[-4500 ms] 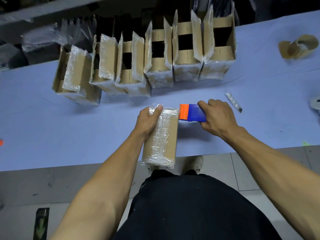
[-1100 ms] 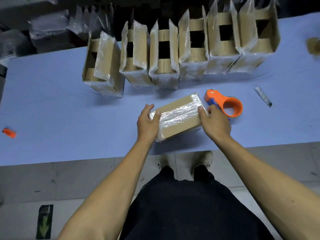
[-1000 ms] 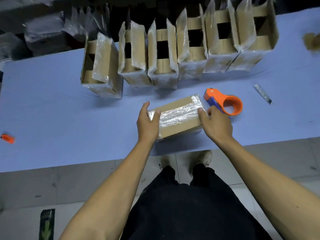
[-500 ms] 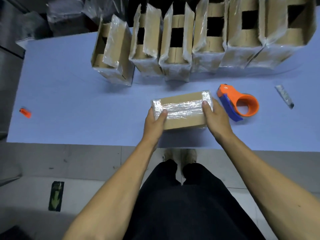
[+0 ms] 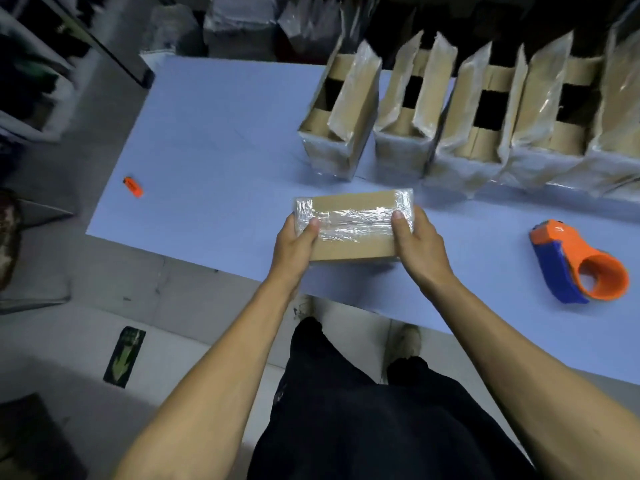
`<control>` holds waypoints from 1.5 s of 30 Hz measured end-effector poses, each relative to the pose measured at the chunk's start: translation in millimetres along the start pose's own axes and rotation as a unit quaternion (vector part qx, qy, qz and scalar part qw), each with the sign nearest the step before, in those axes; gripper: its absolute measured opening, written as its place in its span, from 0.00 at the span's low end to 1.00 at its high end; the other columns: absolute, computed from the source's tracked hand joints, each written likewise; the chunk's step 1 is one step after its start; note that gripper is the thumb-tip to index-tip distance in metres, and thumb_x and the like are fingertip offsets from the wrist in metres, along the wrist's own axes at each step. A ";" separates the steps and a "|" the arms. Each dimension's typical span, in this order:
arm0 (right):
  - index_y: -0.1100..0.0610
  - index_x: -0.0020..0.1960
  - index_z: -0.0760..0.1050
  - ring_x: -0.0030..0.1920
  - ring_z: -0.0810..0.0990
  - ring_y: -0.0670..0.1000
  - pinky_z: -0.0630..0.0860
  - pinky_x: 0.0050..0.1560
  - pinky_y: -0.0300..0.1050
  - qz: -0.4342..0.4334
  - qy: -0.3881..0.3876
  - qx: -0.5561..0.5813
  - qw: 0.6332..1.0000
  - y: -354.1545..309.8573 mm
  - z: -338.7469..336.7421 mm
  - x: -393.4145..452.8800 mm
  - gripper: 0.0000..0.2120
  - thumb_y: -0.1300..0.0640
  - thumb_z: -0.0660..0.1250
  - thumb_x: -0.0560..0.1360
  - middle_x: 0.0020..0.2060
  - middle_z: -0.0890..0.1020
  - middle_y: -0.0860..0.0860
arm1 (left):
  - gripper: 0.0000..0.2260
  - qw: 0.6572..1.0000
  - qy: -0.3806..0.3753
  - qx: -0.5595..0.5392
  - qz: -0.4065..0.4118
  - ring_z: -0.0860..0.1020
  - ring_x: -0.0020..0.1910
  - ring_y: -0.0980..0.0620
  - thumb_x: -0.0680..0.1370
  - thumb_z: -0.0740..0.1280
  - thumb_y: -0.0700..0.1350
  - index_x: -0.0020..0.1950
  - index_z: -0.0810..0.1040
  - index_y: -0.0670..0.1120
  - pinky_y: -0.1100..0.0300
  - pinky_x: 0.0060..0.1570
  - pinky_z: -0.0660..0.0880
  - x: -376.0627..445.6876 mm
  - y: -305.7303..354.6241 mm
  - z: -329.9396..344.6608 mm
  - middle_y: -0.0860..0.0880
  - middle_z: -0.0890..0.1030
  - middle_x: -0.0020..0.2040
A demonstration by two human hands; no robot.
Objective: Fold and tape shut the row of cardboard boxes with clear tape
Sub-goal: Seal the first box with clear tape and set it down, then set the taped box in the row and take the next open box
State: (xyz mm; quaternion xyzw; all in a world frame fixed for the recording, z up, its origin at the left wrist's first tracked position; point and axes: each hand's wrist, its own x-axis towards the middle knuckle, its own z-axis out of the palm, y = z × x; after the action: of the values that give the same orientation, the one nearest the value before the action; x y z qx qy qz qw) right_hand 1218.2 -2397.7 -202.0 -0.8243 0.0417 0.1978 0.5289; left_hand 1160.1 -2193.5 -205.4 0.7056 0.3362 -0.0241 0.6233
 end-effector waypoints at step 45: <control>0.56 0.77 0.59 0.66 0.71 0.49 0.62 0.64 0.38 0.067 0.236 0.033 0.969 -191.3 250.0 274.6 0.39 0.40 0.69 0.74 0.70 0.70 0.56 | 0.31 0.999 0.021 -0.025 -0.004 0.68 0.74 0.51 0.82 0.64 0.49 0.81 0.53 0.59 0.43 0.68 0.73 352.3 113.5 -177.8 0.56 0.59 0.81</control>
State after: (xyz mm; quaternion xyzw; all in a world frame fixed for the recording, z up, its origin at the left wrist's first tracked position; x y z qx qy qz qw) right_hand 1453.1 -2053.4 -230.5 -0.8252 0.2272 0.0313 0.5162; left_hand 1421.2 -1877.3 -227.6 0.6888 0.3527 -0.0030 0.6334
